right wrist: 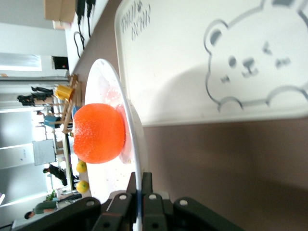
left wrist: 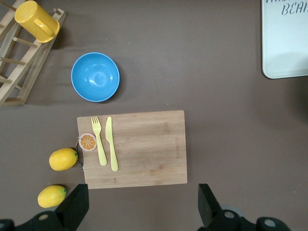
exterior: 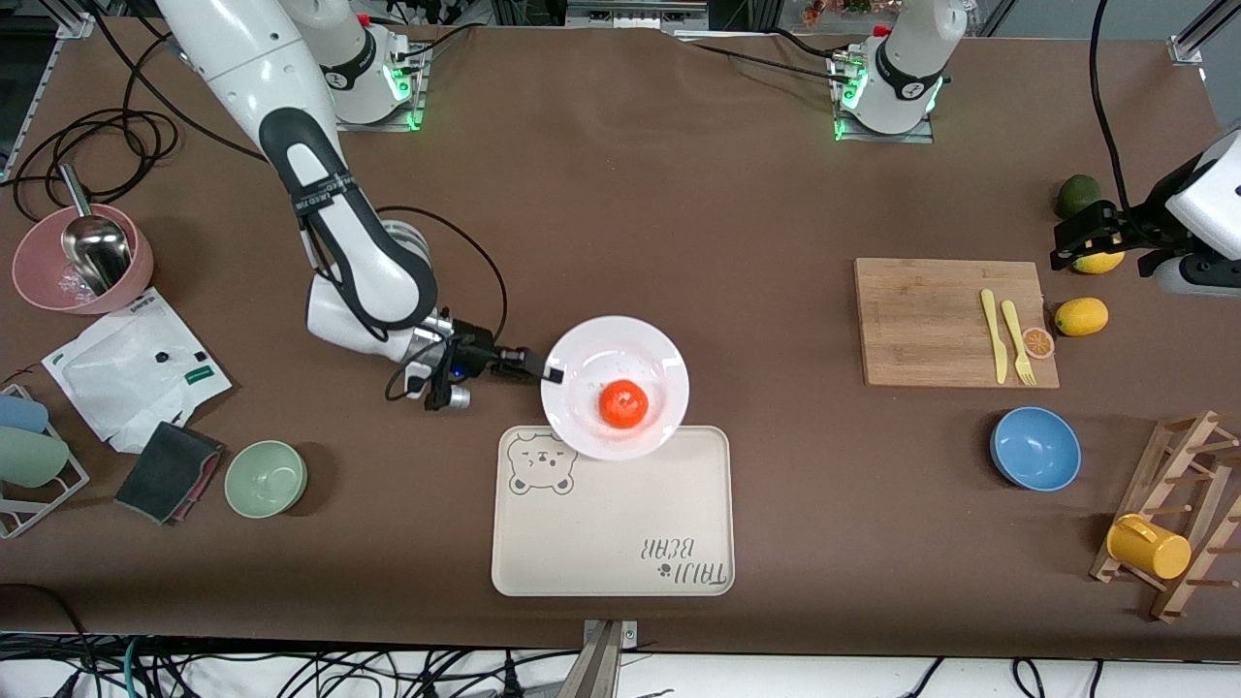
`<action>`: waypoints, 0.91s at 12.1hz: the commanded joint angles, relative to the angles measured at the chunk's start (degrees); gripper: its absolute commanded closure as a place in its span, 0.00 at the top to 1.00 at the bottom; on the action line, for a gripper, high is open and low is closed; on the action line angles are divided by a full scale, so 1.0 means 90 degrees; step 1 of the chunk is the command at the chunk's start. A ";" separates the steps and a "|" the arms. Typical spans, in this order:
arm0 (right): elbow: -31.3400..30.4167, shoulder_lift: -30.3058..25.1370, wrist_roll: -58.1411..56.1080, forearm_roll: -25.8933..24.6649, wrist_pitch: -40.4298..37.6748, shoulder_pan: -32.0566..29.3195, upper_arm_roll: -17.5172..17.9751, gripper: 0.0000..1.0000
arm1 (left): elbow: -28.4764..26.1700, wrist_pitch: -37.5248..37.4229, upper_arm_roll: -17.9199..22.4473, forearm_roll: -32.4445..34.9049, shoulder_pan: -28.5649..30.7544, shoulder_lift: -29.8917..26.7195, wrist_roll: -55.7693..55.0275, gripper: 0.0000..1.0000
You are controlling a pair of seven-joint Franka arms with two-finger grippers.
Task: Place orange and plate with both arms
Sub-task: 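Grip the plate rim with the right gripper and slide it onto the tray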
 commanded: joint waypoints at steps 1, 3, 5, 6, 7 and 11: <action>0.2201 0.1579 0.0493 0.0006 0.0018 0.0139 0.0011 0.00 | 0.0155 -0.0156 -0.0026 0.0077 0.0011 0.0022 0.0086 1.00; 0.2957 0.2070 0.0641 -0.0121 0.0008 0.0216 -0.0076 0.00 | 0.0155 -0.0146 -0.0026 0.0077 0.0011 0.0022 0.0086 1.00; 0.3474 0.2392 0.0622 -0.0209 -0.0021 0.0256 -0.0281 0.00 | 0.0155 -0.0146 -0.0026 0.0077 0.0011 0.0022 0.0077 1.00; 0.3835 0.2626 0.0622 -0.0209 -0.0031 0.0256 -0.0340 0.00 | 0.0155 -0.0156 -0.0036 0.0077 0.0011 0.0022 0.0077 1.00; 0.4119 0.2803 0.0622 -0.0219 -0.0031 0.0266 -0.0379 0.00 | 0.0155 -0.0156 -0.0036 0.0077 0.0011 0.0022 0.0077 1.00; 0.4229 0.2902 0.0543 -0.0219 0.0037 0.0528 -0.0467 0.00 | 0.0155 -0.0156 -0.0036 0.0077 0.0011 0.0022 0.0077 1.00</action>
